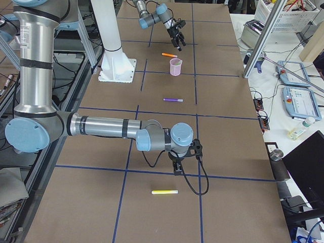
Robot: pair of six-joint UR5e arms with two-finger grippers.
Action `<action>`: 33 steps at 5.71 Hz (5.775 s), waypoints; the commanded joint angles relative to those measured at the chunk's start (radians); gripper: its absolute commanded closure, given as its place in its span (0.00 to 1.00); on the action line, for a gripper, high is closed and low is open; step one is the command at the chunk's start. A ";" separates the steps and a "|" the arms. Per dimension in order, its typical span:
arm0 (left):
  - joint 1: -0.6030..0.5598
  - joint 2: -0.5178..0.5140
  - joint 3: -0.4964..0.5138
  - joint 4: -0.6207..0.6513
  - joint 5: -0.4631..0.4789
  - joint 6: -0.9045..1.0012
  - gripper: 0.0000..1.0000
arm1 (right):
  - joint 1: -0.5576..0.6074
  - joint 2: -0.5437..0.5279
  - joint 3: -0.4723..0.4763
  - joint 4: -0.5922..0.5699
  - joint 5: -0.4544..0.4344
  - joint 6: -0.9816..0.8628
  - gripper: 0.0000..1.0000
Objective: Collect pens into pen holder
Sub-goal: 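Lower the green marker into the pink cup and open the left gripper, then withdraw the left gripper away from the cup while the right gripper grasps the yellow marker, then lift the yellow marker with the right gripper and carry it toward the cup, then lower the yellow marker into the pink cup and open the right gripper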
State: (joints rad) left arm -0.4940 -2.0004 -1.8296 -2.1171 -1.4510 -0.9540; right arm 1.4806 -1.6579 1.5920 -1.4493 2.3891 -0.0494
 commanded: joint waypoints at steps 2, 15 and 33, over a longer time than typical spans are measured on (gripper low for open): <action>-0.116 0.100 -0.054 0.035 -0.187 0.000 0.01 | 0.000 0.105 -0.209 0.007 -0.096 -0.009 0.01; -0.374 0.204 -0.115 0.249 -0.611 0.121 0.01 | -0.088 0.095 -0.445 0.188 -0.048 0.002 0.97; -0.357 0.160 -0.115 0.247 -0.611 0.098 0.00 | -1.306 0.524 0.092 0.991 -1.654 0.938 0.96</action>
State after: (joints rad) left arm -0.8526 -1.8391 -1.9459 -1.8689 -2.0617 -0.8529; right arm 0.1770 -1.1385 1.6972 -0.4580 0.7417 0.8908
